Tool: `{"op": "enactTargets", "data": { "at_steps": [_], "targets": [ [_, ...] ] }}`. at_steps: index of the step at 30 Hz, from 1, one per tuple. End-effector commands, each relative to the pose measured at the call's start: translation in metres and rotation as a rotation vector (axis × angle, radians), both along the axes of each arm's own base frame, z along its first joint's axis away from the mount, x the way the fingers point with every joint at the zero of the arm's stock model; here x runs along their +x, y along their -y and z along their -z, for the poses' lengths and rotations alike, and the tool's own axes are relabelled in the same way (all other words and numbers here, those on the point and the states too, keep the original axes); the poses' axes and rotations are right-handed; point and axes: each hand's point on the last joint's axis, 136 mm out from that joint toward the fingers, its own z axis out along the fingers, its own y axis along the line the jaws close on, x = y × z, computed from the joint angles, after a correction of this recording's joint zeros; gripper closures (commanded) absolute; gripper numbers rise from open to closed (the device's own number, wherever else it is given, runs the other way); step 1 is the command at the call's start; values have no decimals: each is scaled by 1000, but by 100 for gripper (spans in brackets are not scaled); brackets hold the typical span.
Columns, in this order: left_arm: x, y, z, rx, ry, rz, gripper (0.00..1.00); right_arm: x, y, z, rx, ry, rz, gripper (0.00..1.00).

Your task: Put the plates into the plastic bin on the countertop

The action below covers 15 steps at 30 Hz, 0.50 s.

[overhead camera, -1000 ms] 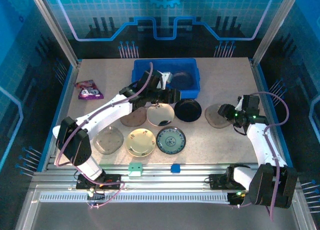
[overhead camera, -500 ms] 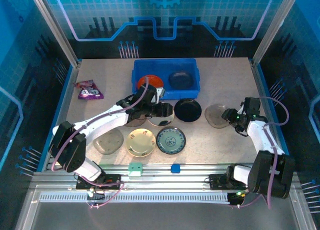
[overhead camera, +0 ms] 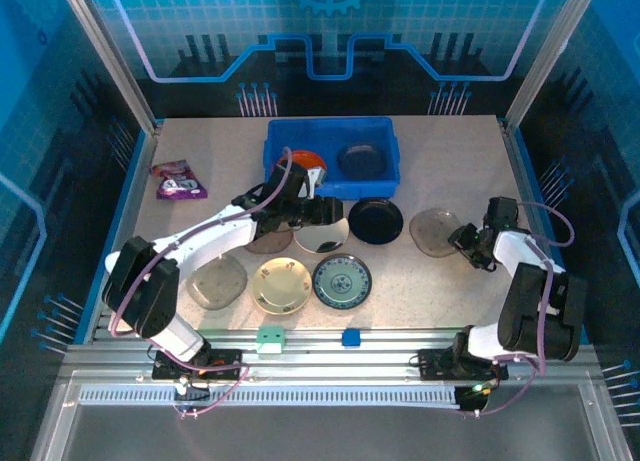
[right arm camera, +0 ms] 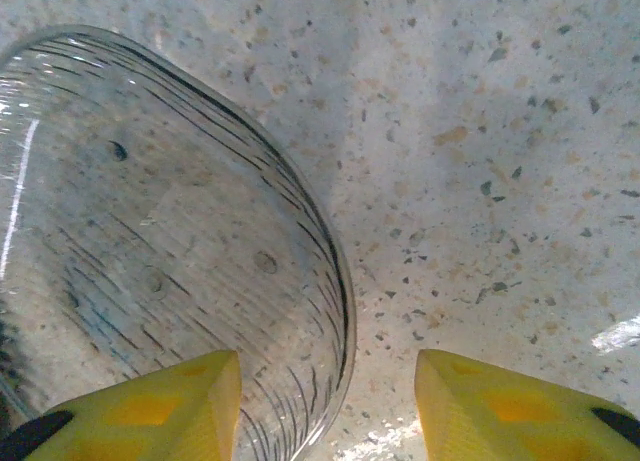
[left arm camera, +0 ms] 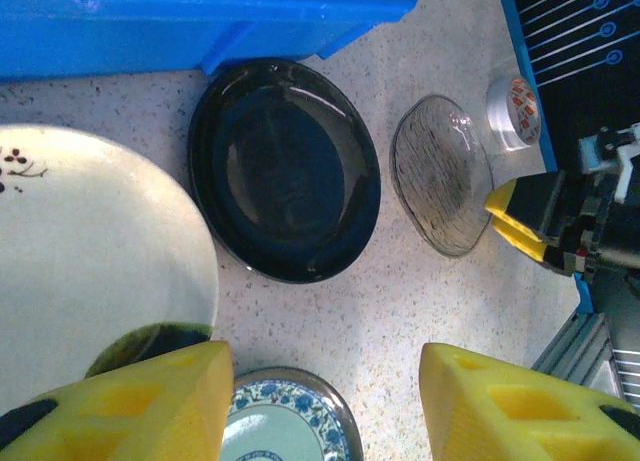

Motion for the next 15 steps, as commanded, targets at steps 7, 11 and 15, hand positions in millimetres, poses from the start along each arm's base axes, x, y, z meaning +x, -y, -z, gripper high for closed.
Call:
{"op": "enactTargets", "data": {
  "at_steps": [7,11,15],
  "targets": [
    [11,4,-8,-33,12,10,47,16,5,8,29,27,37,59],
    [13,4,-7,-33,10,6,47,17,5,10,32,29,37,64],
    [15,7,-6,-36,5,13,47,17,5,11,33,28,41,71]
  ]
}}
